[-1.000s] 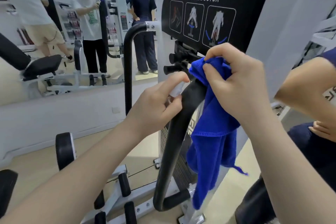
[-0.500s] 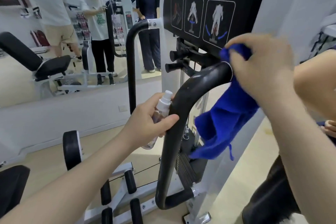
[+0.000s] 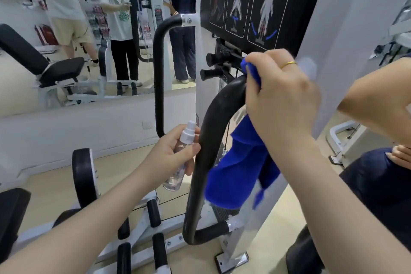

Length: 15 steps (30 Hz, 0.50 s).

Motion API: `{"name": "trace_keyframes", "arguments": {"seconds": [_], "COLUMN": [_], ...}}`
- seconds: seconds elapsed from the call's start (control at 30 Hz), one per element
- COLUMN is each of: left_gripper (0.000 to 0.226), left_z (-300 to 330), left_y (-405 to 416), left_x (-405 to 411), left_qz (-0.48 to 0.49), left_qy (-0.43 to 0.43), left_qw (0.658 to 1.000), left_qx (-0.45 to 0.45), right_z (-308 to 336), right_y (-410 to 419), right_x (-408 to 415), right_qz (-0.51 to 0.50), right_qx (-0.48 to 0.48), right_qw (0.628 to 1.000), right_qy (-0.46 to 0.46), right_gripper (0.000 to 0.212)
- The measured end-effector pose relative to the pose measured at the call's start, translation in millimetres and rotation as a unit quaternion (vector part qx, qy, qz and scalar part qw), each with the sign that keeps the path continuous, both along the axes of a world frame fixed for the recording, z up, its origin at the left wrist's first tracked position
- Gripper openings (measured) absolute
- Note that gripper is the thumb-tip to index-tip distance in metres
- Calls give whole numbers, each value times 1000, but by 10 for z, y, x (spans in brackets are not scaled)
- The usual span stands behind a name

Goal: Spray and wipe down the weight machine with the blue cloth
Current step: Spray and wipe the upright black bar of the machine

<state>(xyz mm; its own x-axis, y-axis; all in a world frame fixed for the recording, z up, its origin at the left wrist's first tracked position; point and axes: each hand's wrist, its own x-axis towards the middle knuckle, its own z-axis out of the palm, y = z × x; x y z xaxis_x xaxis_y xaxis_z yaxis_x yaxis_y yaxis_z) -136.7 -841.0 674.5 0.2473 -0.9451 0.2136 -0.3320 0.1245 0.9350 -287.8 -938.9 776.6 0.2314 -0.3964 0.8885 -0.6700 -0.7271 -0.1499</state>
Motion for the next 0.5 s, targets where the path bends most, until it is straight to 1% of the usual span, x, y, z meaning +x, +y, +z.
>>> {"name": "trace_keyframes", "arguments": {"seconds": [0.07, 0.17, 0.2, 0.3, 0.33, 0.37, 0.43, 0.47, 0.5], "left_gripper": [13, 15, 15, 14, 14, 13, 12, 9, 6], "left_z": [-60, -85, -80, -98, -94, -94, -108, -133, -174], "left_y": [3, -13, -16, -9, -11, -8, -10, 9, 19], "left_x": [-5, 6, 2, 0, -12, -10, -4, 20, 53], "left_qz": [5, 19, 22, 20, 16, 12, 22, 46, 82], "left_qy": [7, 25, 23, 24, 33, 55, 137, 169, 179], "left_qw": [1000, 999, 999, 999, 999, 998, 990, 984, 980], "left_qx": [10, 7, 7, 10, 13, 15, 4, -4, -7], "right_z": [-82, -88, -45, 57, 15, -80, -383, -534, -618], "right_y": [77, 69, 15, -44, 12, 104, 315, 414, 455], "right_x": [58, 3, -40, -78, -32, 48, 229, 277, 279], "right_qz": [25, 90, 88, 62, 52, 48, 57, 63, 65], "right_qx": [-31, -75, -71, -25, -31, -53, -116, -141, -155], "right_qw": [999, 989, 989, 997, 997, 995, 978, 965, 955], "right_qy": [25, 89, 94, 46, 48, 72, 163, 210, 242], "right_gripper": [7, 9, 10, 12, 10, 11, 20, 31, 43]}}
